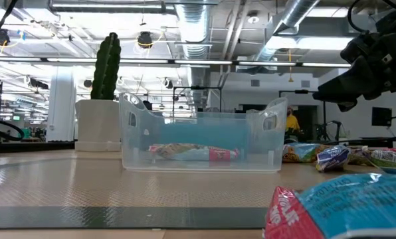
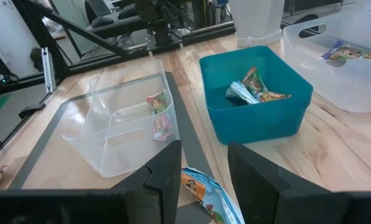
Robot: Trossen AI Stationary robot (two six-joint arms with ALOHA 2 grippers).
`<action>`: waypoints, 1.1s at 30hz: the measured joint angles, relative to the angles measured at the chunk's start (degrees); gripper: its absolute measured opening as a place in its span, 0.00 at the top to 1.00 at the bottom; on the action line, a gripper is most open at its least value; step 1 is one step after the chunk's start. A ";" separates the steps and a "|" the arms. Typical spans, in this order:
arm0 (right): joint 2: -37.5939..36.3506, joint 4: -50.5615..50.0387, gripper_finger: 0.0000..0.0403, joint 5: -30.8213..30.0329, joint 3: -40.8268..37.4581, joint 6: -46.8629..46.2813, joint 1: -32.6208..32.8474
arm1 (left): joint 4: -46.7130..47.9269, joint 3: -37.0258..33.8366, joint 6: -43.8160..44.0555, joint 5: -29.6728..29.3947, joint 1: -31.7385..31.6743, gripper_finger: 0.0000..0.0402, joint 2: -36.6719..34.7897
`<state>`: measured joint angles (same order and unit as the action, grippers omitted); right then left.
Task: Pick and place Granola Bars by type
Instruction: Put the blue granola bar into the top transparent bin
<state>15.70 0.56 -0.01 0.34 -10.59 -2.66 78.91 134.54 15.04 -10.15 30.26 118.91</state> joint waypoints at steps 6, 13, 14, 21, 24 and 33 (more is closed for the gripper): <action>0.00 0.02 0.69 0.00 0.00 0.02 0.00 | 3.07 0.00 2.11 0.06 0.00 0.85 -2.75; 0.02 0.01 0.69 0.00 -0.01 0.01 -0.02 | 2.18 -0.04 1.46 1.05 -3.01 0.85 -4.36; 0.00 0.02 0.69 0.00 0.00 0.00 0.00 | 1.99 -0.04 0.96 1.22 -4.07 0.85 -4.64; 0.01 0.10 0.69 0.00 -0.02 0.02 0.00 | -0.76 -0.02 -2.90 7.06 -13.84 0.85 -7.65; 0.02 0.08 0.69 -0.01 -0.02 0.01 -0.01 | -1.15 -0.02 -4.54 8.71 -19.65 0.85 -8.99; 0.02 0.08 0.69 -0.02 0.00 0.00 -0.02 | -3.00 -0.02 -13.66 20.82 -40.15 0.85 -10.90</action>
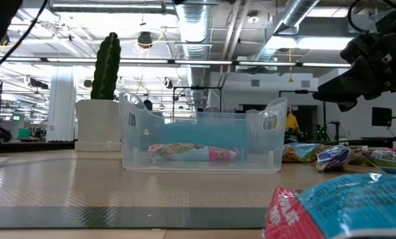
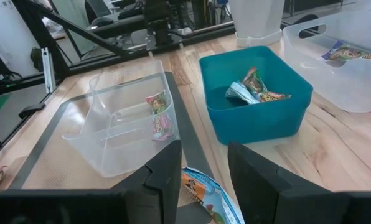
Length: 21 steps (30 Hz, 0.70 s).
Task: Pick and place Granola Bars by type
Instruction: Put the blue granola bar into the top transparent bin
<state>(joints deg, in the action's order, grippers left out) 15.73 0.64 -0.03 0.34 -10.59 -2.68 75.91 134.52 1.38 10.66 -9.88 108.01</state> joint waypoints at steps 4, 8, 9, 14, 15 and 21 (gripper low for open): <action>0.00 0.00 0.69 0.01 -0.01 0.01 0.00 | -0.92 0.00 -6.69 6.41 -8.05 0.85 -0.04; 0.00 0.00 0.69 0.00 0.00 0.02 0.02 | -2.45 0.02 -10.86 10.15 -14.19 0.85 0.63; 0.00 0.00 0.69 0.02 0.00 0.02 0.00 | -2.40 -0.03 -11.43 11.40 -15.61 0.85 0.87; 0.00 0.02 0.69 0.00 -0.01 0.00 0.02 | -3.59 -0.04 -12.85 13.59 -19.48 0.85 2.66; 0.00 0.02 0.69 0.01 -0.02 0.00 0.02 | -3.86 -0.04 -13.25 13.63 -19.67 0.85 3.14; 0.00 0.02 0.69 0.00 0.00 0.00 0.00 | -6.69 0.04 -16.06 14.99 -22.14 0.85 5.71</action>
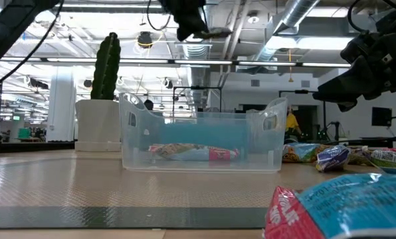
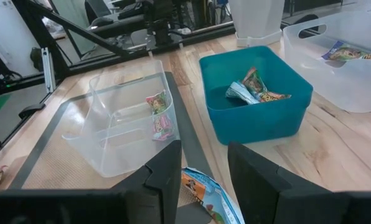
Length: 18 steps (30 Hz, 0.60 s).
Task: Pick and place Granola Bars by type
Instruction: Put the blue granola bar into the top transparent bin
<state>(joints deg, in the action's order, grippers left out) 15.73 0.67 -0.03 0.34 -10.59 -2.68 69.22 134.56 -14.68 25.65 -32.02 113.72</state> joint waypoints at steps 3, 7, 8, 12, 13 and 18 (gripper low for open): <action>0.00 -0.02 0.69 0.00 0.00 0.00 0.00 | -0.98 -0.04 -0.32 0.55 -1.17 0.85 2.83; 0.00 -0.02 0.69 0.00 -0.02 0.01 0.01 | -1.83 -0.09 -0.40 0.63 -2.58 0.85 6.97; -0.02 0.00 0.69 0.00 0.00 0.01 0.02 | -2.09 -0.09 -0.60 0.45 -2.98 0.85 7.94; 0.00 -0.04 0.69 0.00 0.00 0.00 0.00 | -3.10 -0.09 -0.65 -1.54 -4.82 0.85 12.25; 0.00 -0.04 0.69 0.00 0.00 0.01 0.01 | -2.94 -0.09 -0.65 -2.00 -5.35 0.85 13.27; 0.00 -0.07 0.69 0.00 0.00 0.00 0.01 | -2.62 -0.09 -0.65 -3.78 -7.36 0.85 17.61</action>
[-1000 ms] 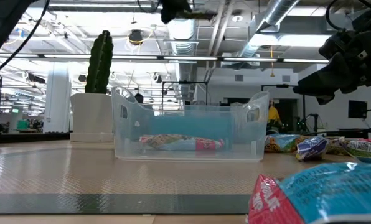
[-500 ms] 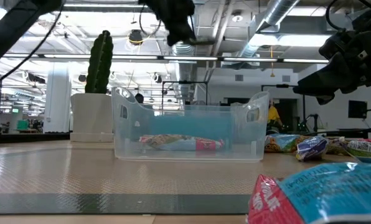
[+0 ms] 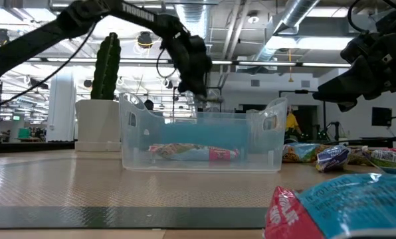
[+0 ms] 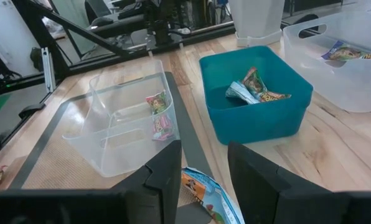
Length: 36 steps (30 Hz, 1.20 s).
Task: Pick and place Granola Bars by type
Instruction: Put the blue granola bar into the top transparent bin, then put the red granola bar into the bottom transparent bin
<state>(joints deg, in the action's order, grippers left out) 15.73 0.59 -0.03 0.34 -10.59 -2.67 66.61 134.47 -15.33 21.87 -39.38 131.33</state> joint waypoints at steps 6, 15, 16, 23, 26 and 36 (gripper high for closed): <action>-0.01 -0.04 0.69 0.00 0.00 0.01 0.01 | 3.31 0.00 -0.01 -2.51 -1.36 0.85 3.74; 0.00 -0.08 0.69 0.01 0.00 0.02 0.01 | 8.22 0.00 -3.42 -4.66 -1.61 0.85 4.81; 0.00 -0.08 0.69 0.01 0.00 0.00 0.00 | 8.40 0.00 -3.33 -4.66 -1.61 0.85 4.81; -0.02 -0.10 0.69 0.00 0.00 0.00 0.01 | 8.70 0.00 -2.83 -4.66 -1.65 0.74 4.81; 0.00 -0.10 0.69 0.02 0.00 0.02 0.01 | 8.90 0.00 -2.72 -4.66 -1.65 0.67 4.81; -0.02 -0.10 0.69 0.02 0.00 0.00 -0.01 | 9.66 0.00 -2.99 -4.74 -0.03 0.62 2.51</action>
<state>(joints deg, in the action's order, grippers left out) 15.70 0.49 -0.01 0.34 -10.59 -2.68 76.26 134.47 -18.32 17.13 -39.41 133.83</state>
